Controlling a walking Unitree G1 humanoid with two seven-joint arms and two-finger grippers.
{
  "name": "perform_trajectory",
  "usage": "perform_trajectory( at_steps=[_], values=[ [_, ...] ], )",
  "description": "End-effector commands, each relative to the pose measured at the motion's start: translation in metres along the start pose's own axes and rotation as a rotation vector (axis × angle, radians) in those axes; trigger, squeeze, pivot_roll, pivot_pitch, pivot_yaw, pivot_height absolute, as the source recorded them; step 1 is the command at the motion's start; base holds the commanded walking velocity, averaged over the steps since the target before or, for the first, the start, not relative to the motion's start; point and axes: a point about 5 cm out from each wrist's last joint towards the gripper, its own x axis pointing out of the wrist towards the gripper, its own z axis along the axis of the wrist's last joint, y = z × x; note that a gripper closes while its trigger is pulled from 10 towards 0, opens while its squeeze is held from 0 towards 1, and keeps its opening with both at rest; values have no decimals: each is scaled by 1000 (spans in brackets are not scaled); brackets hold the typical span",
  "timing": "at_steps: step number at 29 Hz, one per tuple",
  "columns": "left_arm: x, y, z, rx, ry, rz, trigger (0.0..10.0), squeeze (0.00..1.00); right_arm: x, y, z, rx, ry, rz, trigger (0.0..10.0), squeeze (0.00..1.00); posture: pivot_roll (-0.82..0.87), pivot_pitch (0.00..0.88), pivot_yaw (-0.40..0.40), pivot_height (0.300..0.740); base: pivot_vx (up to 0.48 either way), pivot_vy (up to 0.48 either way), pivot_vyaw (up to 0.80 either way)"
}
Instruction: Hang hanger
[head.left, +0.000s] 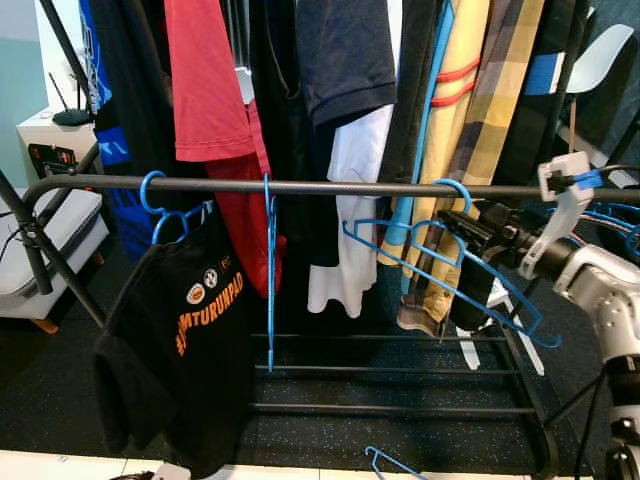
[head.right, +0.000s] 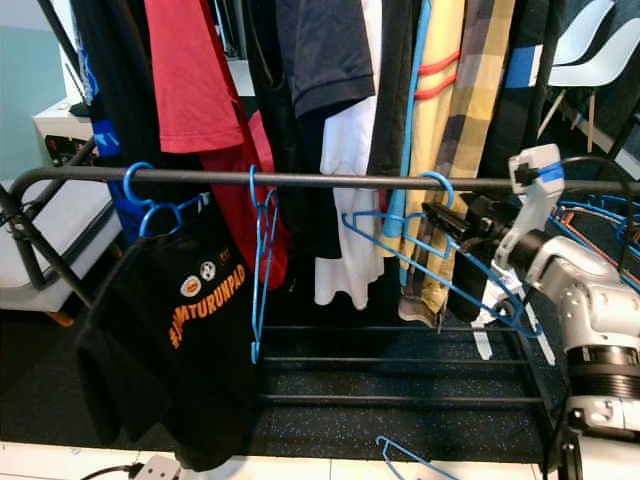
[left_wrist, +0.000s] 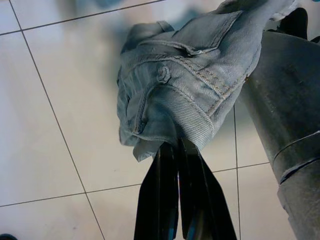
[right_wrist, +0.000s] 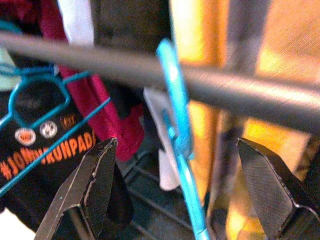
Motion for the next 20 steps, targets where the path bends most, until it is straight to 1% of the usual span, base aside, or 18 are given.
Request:
perform_trajectory(
  at_steps=[1, 2, 4, 5, 6, 7, 9, 10, 11, 12, 13, 14, 20],
  values=[
    [-2, 6, -5, -10, 13, 17, 10000, 0, 1, 0, -3, -21, 31, 10, 10000, 0, -87, 0, 38, 740, 0, 0, 0],
    [-3, 6, -9, -15, 19, 18, 10000, 0, 4, -3, -16, -41, 121, 9, 10000, 0, -76, 8, 35, 740, 0, 0, 0],
    [-3, 6, -9, -15, 19, 18, 10000, 0, 4, -3, -16, -41, 121, 9, 10000, 0, -76, 8, 35, 740, 0, 0, 0],
    [-4, 7, -11, -17, 22, 18, 10000, 0, 4, -6, -19, -45, 144, -6, 10000, 0, -75, 14, 35, 740, 0, 0, 0],
    [-4, 7, -11, -17, 22, 18, 10000, 0, 4, -6, -19, -45, 144, -6, 10000, 0, -75, 14, 35, 740, 0, 0, 0],
    [-4, 7, -13, -19, 24, 19, 10000, 0, 6, -13, -17, -54, 153, -54, 10000, 0, -75, 18, 32, 740, 0, 0, 0],
    [-4, 7, -13, -19, 24, 19, 10000, 0, 6, -13, -17, -54, 153, -54, 10000, 0, -75, 18, 32, 740, 0, 0, 0],
    [-4, 7, -14, -20, 27, 19, 10000, 0, 7, -19, -15, -69, 161, -102, 10000, 0, -75, 20, 32, 740, 0, 0, 0],
    [-4, 7, -14, -20, 27, 19, 10000, 0, 7, -19, -15, -69, 161, -102, 10000, 0, -75, 20, 32, 740, 0, 0, 0],
    [-5, 7, -15, -21, 28, 19, 10000, 0, 9, -24, -13, -81, 169, -133, 9647, 0, -74, 21, 31, 740, 0, 0, 0],
    [-5, 7, -15, -21, 28, 19, 10000, 0, 9, -24, -13, -81, 169, -133, 9647, 0, -74, 21, 31, 740, 0, 0, 0],
    [-5, 7, -16, -22, 29, 18, 10000, 0, 11, -26, -11, -89, 172, -146, 0, 0, -74, 24, 27, 740, 0, 0, 0],
    [-5, 6, -16, -25, 27, 15, 10000, 0, 15, -23, -9, -90, 167, -115, 0, 0, -73, 25, 26, 740, 0, 0, 0]
  ],
)
